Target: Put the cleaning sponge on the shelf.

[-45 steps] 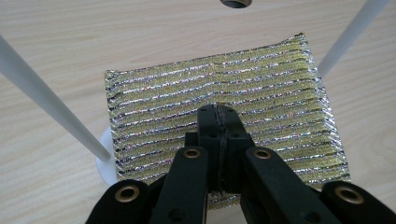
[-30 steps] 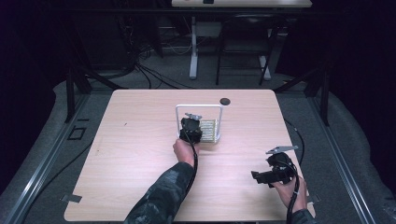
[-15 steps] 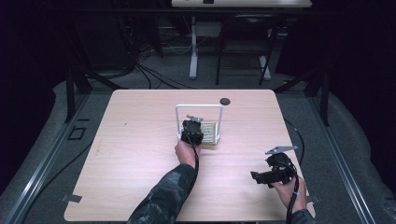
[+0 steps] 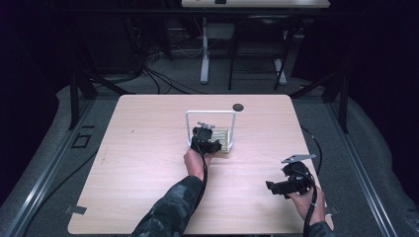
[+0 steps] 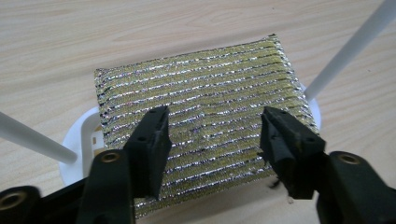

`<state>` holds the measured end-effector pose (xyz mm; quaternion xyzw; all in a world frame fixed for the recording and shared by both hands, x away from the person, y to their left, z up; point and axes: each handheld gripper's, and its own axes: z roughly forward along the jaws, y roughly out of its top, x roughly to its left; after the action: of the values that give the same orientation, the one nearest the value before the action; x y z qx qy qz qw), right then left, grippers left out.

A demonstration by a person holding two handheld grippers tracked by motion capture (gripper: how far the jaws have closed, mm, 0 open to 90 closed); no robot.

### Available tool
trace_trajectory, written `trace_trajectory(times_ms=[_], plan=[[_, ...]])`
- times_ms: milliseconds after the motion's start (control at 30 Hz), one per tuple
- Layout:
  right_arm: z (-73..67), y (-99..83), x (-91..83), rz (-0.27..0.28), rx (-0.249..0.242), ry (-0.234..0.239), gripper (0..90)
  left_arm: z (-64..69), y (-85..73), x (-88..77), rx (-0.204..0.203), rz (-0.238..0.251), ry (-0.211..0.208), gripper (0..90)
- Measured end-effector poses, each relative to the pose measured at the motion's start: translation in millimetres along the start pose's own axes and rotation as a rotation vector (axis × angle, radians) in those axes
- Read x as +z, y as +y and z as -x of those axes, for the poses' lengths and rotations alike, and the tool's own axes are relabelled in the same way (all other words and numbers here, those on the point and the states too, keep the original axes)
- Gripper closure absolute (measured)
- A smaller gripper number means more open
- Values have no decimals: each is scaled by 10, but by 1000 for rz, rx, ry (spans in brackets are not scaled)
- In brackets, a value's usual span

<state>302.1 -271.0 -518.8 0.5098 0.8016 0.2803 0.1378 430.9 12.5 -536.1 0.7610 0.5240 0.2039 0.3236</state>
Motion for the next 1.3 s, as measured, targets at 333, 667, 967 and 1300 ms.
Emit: trace_trajectory(times_ms=[333, 667, 967, 1300], plan=[[-2, -8, -3, 2, -1, -3, 64, -94, 40, -321, 57, 29, -88, 215], [-6, -9, -6, -1, -2, -11, 63, -273, 8, -710, 124, 48, -161, 152], [-12, -9, -6, -5, -3, -9, 63, -444, -57, -936, 140, 58, -172, 119], [-13, -9, -12, -6, -4, -13, 63, -662, -182, -1232, 171, 44, -168, 60]])
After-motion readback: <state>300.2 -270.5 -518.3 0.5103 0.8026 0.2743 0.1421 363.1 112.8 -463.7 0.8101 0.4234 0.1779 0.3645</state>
